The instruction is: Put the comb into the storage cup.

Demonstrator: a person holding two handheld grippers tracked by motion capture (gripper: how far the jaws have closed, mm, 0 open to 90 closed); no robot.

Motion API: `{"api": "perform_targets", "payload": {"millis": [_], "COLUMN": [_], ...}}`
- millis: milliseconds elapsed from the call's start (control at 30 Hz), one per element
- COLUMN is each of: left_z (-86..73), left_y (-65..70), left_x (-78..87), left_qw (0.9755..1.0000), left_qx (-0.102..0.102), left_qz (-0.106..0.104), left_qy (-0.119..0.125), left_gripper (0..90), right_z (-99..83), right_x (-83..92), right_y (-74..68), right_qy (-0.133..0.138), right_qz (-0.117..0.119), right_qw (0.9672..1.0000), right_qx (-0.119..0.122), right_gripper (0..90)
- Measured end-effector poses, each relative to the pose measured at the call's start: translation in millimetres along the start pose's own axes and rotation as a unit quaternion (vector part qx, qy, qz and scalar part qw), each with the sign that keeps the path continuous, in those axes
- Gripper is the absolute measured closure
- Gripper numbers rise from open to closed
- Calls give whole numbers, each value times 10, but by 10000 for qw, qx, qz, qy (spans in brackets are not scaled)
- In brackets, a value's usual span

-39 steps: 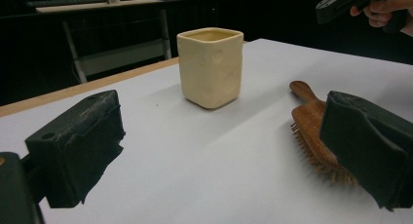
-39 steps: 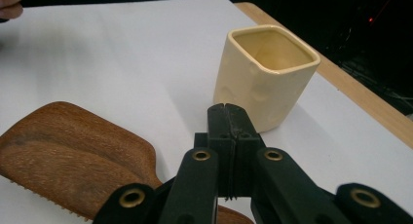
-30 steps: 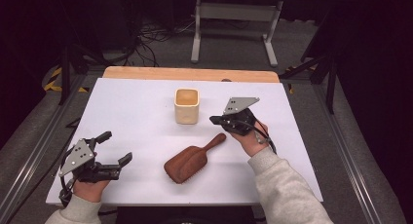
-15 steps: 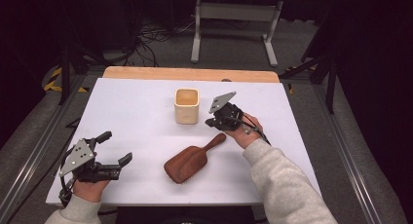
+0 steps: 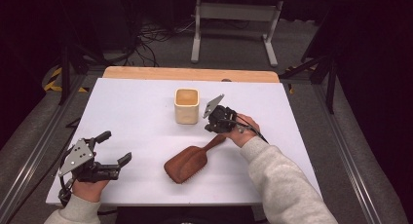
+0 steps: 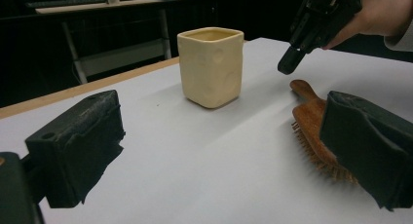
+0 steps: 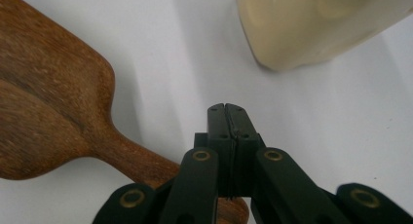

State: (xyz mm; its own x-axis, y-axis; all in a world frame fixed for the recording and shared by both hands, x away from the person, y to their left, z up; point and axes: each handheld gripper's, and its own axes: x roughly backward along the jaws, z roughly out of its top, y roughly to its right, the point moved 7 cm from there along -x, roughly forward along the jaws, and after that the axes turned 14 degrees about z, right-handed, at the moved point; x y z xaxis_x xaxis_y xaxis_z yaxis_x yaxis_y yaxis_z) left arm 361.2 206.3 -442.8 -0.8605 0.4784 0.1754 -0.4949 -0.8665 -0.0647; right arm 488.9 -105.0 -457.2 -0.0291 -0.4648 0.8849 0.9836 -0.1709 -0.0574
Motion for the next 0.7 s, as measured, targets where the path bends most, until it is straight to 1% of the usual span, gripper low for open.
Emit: {"api": "perform_targets", "payload": {"millis": [67,100,200,233,367,433,567,633,667,700], "left_z": [0,-1,-3,-5,-5,-5,-6,-7,-7,-6], "left_y": [2,2,3,2,4,5,-3,-2,3,4], "left_x": [-1,0,-6,-7,-7,-6,-5,-6,-8,-8], "left_qw": [10000,10000,10000,10000,10000,10000,10000,10000,10000,10000], "left_qx": [3,-9,-12,-16,-11,-19,-12,-8,9,7], "left_qz": [5,0,-3,-3,-7,-3,7,-5,-7,-8], "left_qy": [8,-6,-2,-15,-15,-15,-16,-20,-7,-9], "left_gripper": [35,34,35,35,34,34,34,34,34,34], "right_z": [-33,-57,-71,-74,-80,-95,-105,-107,-106,-114], "right_x": [-37,-64,-83,-106,-140,-159,-177,-179,-181,-182], "right_y": [9,20,10,1,-1,-4,-15,-19,-8,-16], "right_qy": [-112,-226,-297,-372,-470,-558,-642,-672,-673,-708], "right_qz": [38,63,117,154,187,214,262,268,255,265], "right_qw": [9999,9997,9995,9992,9987,9982,9976,9974,9974,9971], "right_qx": [-54,-15,-27,7,30,-18,-18,12,80,38], "right_gripper": [899,899,899,899,899,899,899,899,899,899]}}
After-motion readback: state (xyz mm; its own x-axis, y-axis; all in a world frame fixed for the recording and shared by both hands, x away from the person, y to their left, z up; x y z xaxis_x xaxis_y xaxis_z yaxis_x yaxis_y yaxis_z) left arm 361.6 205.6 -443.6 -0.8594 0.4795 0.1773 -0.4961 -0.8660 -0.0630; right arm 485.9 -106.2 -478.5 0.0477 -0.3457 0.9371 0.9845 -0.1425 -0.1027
